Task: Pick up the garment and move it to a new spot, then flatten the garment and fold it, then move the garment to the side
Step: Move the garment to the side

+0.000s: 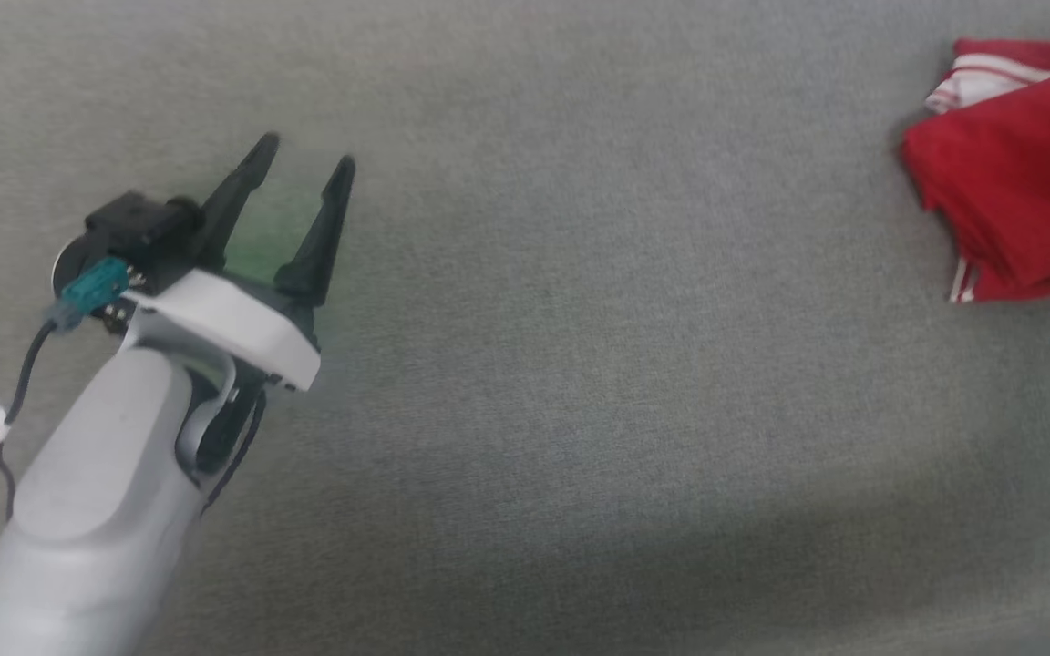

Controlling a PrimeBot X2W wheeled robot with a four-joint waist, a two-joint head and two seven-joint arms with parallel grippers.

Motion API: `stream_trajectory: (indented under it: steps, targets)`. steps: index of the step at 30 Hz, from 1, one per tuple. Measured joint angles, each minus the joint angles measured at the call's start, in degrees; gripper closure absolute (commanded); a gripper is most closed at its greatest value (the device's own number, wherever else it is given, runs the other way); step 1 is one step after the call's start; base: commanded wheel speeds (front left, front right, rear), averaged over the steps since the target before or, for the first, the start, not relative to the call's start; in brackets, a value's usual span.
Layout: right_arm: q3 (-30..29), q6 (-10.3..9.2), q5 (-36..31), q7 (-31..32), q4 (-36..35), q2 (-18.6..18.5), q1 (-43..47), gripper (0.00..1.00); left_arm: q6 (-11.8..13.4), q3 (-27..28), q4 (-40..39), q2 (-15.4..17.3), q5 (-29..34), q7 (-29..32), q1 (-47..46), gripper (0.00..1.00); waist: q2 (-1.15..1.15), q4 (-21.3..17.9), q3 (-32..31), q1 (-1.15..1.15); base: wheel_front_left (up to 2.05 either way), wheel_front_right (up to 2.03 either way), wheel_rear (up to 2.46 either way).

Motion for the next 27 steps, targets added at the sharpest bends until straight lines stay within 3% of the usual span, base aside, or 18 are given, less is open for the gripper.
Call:
stream_trajectory:
  steps: [7, 16, 17, 18, 20, 21, 22, 27]
  targets:
    - [-2.38, 0.00, -6.55, -5.05, 6.89, 1.53, -3.00, 1.00, 0.00, -3.48, 0.37, 0.64, -0.74, 0.00, -4.42, 0.00, 0.00, -1.00, 3.84, 0.00, 0.00, 0.00, 0.00]
    - [-5.71, -0.01, -11.49, -9.14, 16.44, 4.35, -6.16, 1.00, 0.00, -5.60, 0.73, 1.48, -1.97, 0.00, -7.06, 0.00, 0.00, 0.54, 6.02, 0.00, 0.00, 0.00, 0.00]
    - [-6.25, 0.00, -12.83, -10.11, 18.06, 5.47, -6.91, 0.92, 0.00, -5.58, 0.86, 1.62, -2.12, 0.00, -7.09, 0.00, 0.00, 0.93, 6.11, 0.00, 0.00, 0.00, 0.00]
    - [-6.62, 0.00, -13.34, -10.54, 18.71, 5.73, -7.30, 0.68, 0.00, -5.42, 0.90, 1.86, -2.16, 0.00, -7.09, 0.00, 0.00, 1.07, 6.10, 0.00, 0.00, 0.00, 0.00]
    - [-7.11, -0.01, -13.67, -10.59, 19.51, 5.82, -7.83, 0.50, 0.00, -5.14, 0.89, 2.03, -2.21, 0.00, -7.09, 0.00, 0.00, 1.16, 6.05, 0.00, 0.00, 0.00, 0.00]
    - [-7.39, -0.01, -14.11, -10.83, 20.08, 5.88, -8.21, 0.20, 0.00, -4.89, 0.89, 2.15, -2.26, 0.00, -7.09, 0.00, 0.00, 1.22, 5.95, 0.00, 0.00, 0.00, 0.00]
    - [-7.80, -0.01, -14.63, -11.07, 20.70, 5.90, -8.59, 0.00, 0.00, -4.64, 0.87, 2.18, -2.29, 0.00, -7.03, 0.00, 0.00, 1.27, 5.81, 0.00, 0.00, 0.00, 0.00]
    - [-9.36, -0.01, -16.58, -11.58, 22.87, 6.31, -10.20, 0.00, 0.00, -2.80, 0.74, 2.65, -2.27, 0.00, -5.48, 0.00, 0.00, 1.51, 4.40, 0.00, 0.00, 0.00, 0.00]
